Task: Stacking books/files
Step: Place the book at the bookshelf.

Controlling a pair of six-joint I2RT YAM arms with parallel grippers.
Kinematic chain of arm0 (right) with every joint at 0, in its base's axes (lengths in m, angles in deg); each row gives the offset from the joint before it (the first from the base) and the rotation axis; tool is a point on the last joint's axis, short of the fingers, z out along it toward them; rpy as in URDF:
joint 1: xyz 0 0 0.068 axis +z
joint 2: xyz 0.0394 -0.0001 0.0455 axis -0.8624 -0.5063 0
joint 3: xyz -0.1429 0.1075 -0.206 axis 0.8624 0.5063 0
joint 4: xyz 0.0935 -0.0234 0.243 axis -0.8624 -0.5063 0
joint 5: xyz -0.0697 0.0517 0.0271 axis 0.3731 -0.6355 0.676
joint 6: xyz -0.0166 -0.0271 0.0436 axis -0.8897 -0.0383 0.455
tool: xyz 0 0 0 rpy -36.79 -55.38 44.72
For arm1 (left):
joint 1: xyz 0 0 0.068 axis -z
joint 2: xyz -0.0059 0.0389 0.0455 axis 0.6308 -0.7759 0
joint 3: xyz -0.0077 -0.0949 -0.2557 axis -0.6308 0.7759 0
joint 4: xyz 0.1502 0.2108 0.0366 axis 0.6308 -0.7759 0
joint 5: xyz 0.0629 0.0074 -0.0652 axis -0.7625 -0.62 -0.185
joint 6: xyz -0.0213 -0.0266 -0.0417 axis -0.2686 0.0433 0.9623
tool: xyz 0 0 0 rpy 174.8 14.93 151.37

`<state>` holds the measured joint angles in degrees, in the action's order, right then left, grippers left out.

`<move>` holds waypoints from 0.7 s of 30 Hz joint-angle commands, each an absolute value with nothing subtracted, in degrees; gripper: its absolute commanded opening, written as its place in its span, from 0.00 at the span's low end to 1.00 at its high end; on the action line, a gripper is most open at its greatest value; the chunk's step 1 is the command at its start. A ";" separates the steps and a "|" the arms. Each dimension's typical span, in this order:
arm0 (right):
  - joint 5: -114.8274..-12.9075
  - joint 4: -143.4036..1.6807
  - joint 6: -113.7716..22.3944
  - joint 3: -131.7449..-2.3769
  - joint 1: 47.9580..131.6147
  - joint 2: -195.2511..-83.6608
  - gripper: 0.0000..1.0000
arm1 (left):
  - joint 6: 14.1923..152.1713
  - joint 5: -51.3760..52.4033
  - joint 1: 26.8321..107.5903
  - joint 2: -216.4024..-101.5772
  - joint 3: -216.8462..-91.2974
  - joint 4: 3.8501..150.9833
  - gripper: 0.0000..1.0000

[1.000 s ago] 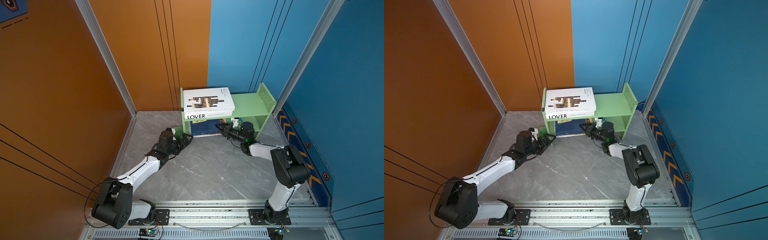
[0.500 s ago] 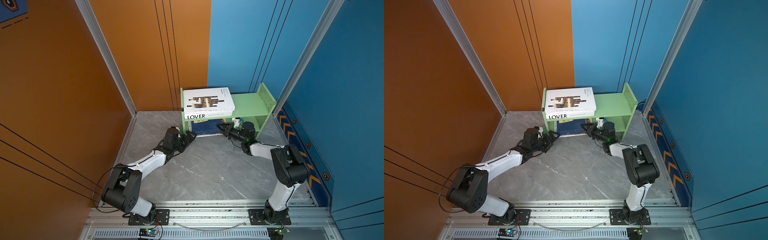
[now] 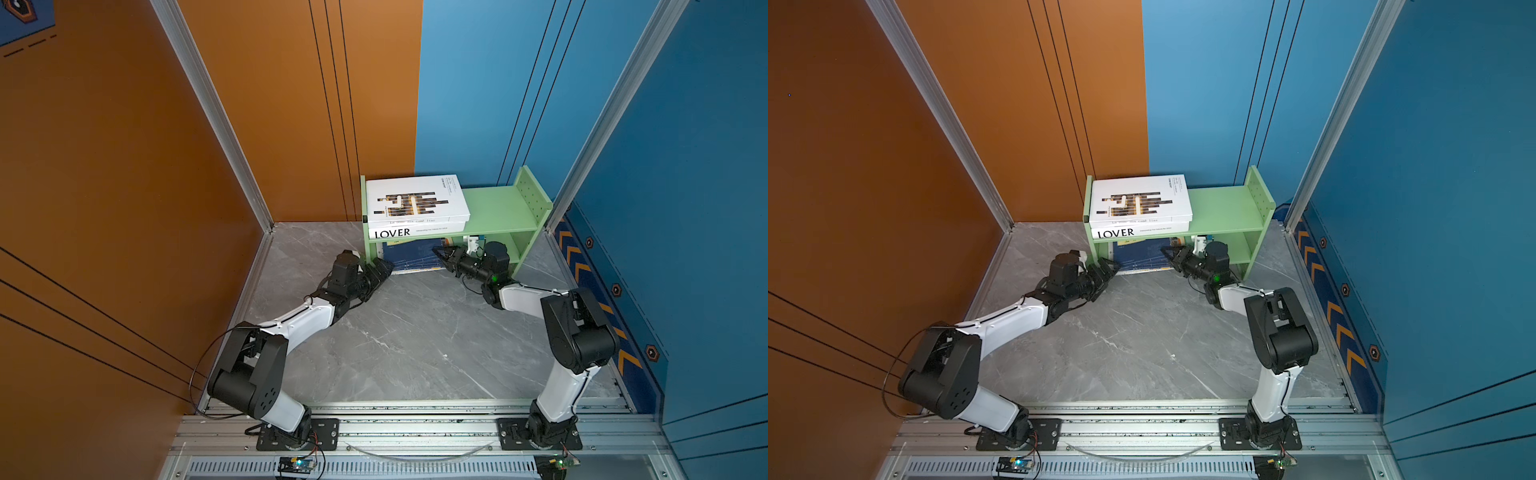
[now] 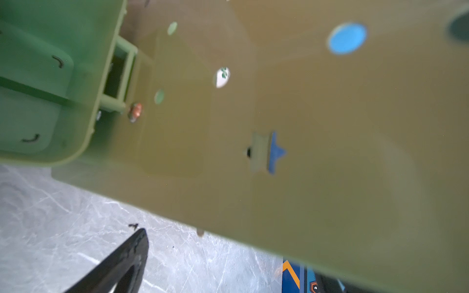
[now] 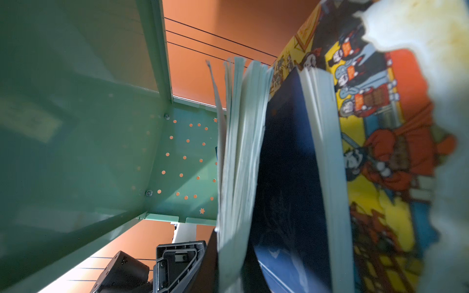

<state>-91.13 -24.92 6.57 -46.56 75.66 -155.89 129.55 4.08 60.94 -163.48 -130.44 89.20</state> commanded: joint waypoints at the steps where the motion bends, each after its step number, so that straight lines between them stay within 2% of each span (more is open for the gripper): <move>1: -92.08 -25.17 4.63 -48.84 76.28 -156.90 0.02 | 130.11 2.88 61.00 -164.59 -132.07 90.18 0.98; 21: -90.94 -25.97 4.06 -48.95 76.11 -157.10 0.01 | 131.86 3.04 60.32 -167.15 -131.93 92.96 0.98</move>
